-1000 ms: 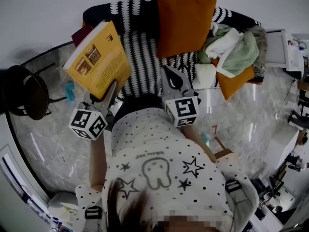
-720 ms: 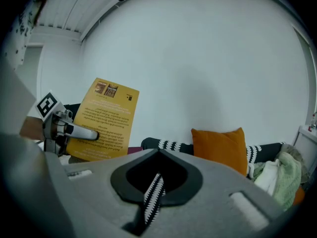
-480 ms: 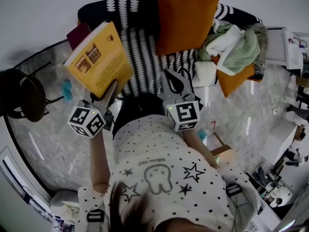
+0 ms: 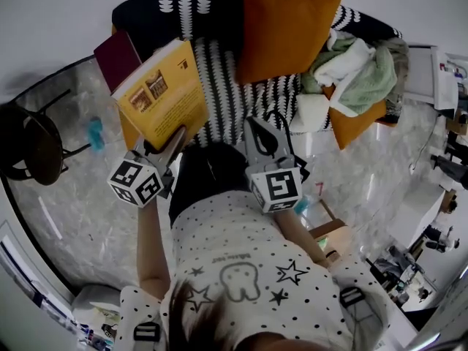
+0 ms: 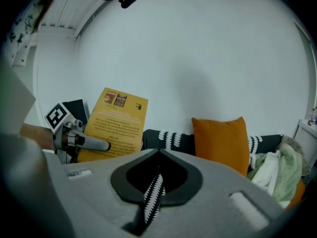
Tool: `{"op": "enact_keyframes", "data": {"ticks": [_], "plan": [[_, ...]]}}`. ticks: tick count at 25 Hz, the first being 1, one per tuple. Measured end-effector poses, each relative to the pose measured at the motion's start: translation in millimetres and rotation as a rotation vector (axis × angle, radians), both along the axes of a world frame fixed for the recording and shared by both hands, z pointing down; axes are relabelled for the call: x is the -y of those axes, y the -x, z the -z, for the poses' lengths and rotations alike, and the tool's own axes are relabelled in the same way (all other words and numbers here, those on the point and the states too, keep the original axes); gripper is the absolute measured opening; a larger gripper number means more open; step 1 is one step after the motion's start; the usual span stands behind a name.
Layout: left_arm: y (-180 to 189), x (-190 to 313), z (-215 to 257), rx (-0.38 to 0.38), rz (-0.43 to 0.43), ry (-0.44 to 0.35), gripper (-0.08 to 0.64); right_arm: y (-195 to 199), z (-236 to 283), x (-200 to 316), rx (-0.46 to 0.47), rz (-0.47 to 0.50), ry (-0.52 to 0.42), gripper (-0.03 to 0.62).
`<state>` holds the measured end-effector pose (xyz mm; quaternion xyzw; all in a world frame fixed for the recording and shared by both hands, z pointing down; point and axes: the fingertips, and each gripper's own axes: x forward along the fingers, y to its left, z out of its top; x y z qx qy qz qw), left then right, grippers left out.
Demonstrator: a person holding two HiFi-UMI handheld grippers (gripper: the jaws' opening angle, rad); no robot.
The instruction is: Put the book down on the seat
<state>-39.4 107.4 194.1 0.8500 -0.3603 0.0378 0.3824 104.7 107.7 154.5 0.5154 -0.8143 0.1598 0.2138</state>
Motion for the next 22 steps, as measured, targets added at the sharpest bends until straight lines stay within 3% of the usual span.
{"op": "enact_keyframes", "data": {"ticks": [13,22], "plan": [[-25.6,23.0,-61.4,-0.034,-0.038,0.044,0.146,-2.1,-35.6,-1.7,-0.008,0.032,0.042,-0.002],[-35.1,28.1,-121.2,-0.036,-0.040,0.124,0.147,18.8,-68.1,8.5,-0.051,0.132,0.046,-0.003]]}}
